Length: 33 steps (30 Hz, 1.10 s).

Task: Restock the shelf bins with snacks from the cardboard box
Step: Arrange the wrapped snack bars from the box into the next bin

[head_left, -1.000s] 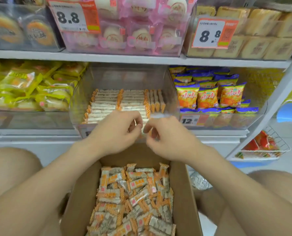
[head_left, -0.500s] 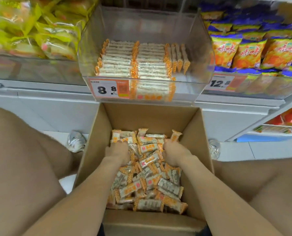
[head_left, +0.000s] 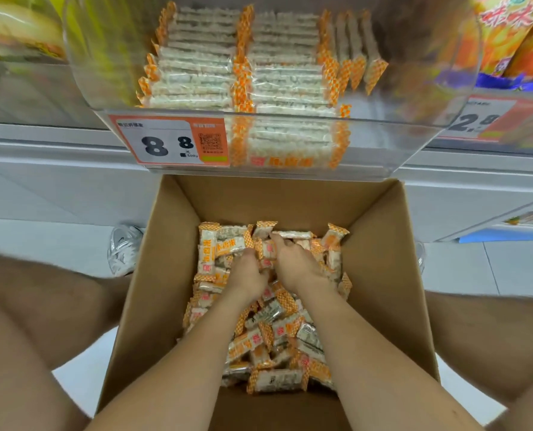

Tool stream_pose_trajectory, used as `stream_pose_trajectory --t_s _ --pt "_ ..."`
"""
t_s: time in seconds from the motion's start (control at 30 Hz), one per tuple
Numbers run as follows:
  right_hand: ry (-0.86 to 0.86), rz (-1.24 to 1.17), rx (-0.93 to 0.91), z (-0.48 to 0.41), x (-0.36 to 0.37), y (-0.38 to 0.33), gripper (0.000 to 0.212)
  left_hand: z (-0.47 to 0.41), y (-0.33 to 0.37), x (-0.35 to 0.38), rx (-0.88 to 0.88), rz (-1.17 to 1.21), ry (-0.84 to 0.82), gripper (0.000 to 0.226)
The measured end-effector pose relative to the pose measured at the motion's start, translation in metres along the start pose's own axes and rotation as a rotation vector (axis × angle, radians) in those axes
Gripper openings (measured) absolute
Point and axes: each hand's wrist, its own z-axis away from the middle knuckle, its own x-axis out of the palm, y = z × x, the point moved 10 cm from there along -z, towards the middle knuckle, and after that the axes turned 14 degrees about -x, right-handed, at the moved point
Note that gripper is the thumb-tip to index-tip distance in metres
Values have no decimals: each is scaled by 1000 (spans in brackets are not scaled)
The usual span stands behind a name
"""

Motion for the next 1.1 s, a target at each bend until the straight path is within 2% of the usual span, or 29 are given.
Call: stream_pose_trajectory --t_s 0.1,0.17,0.33,0.4,0.5,0.53,0.6,0.67,0.73,0.8,0.87,0.93,1.0,1.1 --pt "49 116 7 2 3 6 52 -9 -5 -2 -38 121 51 34" --pt "112 73 15 6 2 14 43 -10 -6 -7 -52 202 82 27" --pt "305 -126 105 32 -21 48 48 -4 -8 -22 -70 333 81 14" --pt "379 -301 104 44 -34 56 47 5 -7 -33 -58 401 64 12" --pt "383 -720 56 57 -53 43 34 23 0 -56 -21 495 37 14" --pt "367 -820 31 62 -60 34 31 30 4 -63 -10 548 4 16" --pt "364 -866 -51 71 -78 13 35 46 16 -70 -9 678 -143 23" --pt "354 -788 -124 81 -95 -7 39 67 33 -76 2 762 -314 29" --pt "379 -680 -172 93 -113 -22 39 88 47 -89 25 793 -394 28" --pt "405 -581 -205 107 -131 -34 40 114 60 -105 85 773 -427 20" --pt "379 -525 -246 119 -145 -48 44 137 73 -123 198 588 -377 31" --pt "275 -492 -280 131 -155 -64 56 161 87 -141 293 376 -298 36" --pt "143 -499 -301 145 -169 -80 64 185 104 -161 389 260 -262 31" --pt "97 -601 -324 174 -208 -97 54 217 132 -199 564 138 -175 28"
